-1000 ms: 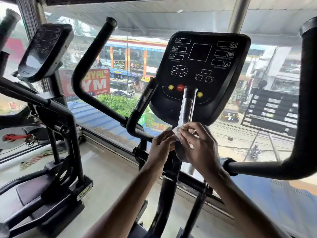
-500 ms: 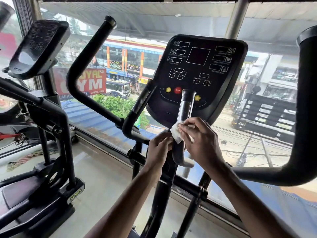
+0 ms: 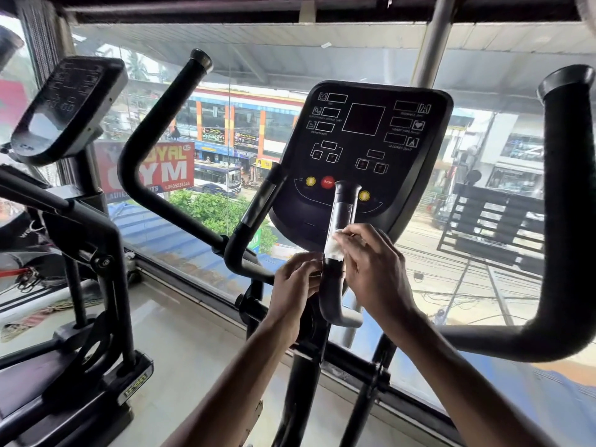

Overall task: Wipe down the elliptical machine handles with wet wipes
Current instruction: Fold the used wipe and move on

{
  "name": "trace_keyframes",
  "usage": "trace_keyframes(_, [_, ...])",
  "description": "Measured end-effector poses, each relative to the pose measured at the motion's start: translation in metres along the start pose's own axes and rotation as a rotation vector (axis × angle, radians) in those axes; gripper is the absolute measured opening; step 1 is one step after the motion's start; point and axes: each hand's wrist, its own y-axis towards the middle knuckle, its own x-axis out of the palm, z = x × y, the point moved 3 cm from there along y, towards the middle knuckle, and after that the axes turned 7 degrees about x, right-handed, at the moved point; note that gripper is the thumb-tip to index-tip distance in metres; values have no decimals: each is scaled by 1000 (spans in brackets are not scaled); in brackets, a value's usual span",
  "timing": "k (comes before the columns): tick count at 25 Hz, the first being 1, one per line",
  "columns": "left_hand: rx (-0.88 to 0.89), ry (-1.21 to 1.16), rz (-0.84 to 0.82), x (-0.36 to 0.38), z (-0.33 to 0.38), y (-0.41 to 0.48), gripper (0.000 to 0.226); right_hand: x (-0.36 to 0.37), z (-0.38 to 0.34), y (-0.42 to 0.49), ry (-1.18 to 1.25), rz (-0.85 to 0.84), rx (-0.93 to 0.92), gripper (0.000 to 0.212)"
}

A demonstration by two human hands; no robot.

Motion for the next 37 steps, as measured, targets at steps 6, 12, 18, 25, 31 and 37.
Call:
trace_keyframes(6, [-23, -19, -31, -1, -2, 1, 25, 4, -6, -14, 13, -80, -111, 18])
trace_keyframes(12, [-11, -6, -36, -1, 0, -2, 23, 4, 0, 11, -6, -68, -128, 19])
trace_keyframes(18, [7, 31, -23, -1, -3, -1, 18, 9, 9, 37, 13, -25, -69, 15])
trace_keyframes(25, [-10, -48, -41, -2, -6, 0, 29, 10, 12, 70, 6, -101, -120, 9])
trace_keyframes(31, [15, -22, -62, -9, -17, -4, 29, 24, 7, 75, -32, -101, -102, 8])
trace_keyframes(37, [29, 80, -129, -19, -23, -3, 31, 21, -4, 51, -30, -146, -152, 8])
